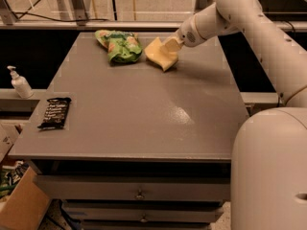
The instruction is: Move sponge near green rice chip bag
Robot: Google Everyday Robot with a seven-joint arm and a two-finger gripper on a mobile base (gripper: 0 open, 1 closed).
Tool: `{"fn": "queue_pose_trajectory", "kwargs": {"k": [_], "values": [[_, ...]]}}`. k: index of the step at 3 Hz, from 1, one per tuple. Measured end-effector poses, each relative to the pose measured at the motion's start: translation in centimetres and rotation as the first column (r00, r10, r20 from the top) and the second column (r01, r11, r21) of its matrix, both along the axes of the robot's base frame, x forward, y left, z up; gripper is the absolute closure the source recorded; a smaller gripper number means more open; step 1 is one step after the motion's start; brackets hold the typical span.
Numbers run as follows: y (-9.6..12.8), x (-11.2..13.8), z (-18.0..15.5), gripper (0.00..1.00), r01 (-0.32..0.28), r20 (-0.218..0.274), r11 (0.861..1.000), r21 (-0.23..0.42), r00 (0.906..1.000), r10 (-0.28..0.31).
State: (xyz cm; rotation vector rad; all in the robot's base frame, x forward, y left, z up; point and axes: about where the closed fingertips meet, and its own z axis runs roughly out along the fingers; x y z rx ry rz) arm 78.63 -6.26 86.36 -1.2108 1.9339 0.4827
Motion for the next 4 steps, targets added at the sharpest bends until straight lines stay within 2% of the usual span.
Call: {"fn": "queue_pose_trajectory", "kwargs": {"k": [1, 2, 4], "values": [[1.8, -0.1, -0.5, 1.0, -0.038, -0.016, 0.999, 0.019, 0.9991, 0.038], [3.0, -0.2, -1.0, 0.83, -0.065, -0.034, 0.997, 0.029, 0.9973, 0.066], [4.2, -0.3, -1.7, 0.36, -0.097, -0.06, 0.994, 0.044, 0.9933, 0.099]]}}
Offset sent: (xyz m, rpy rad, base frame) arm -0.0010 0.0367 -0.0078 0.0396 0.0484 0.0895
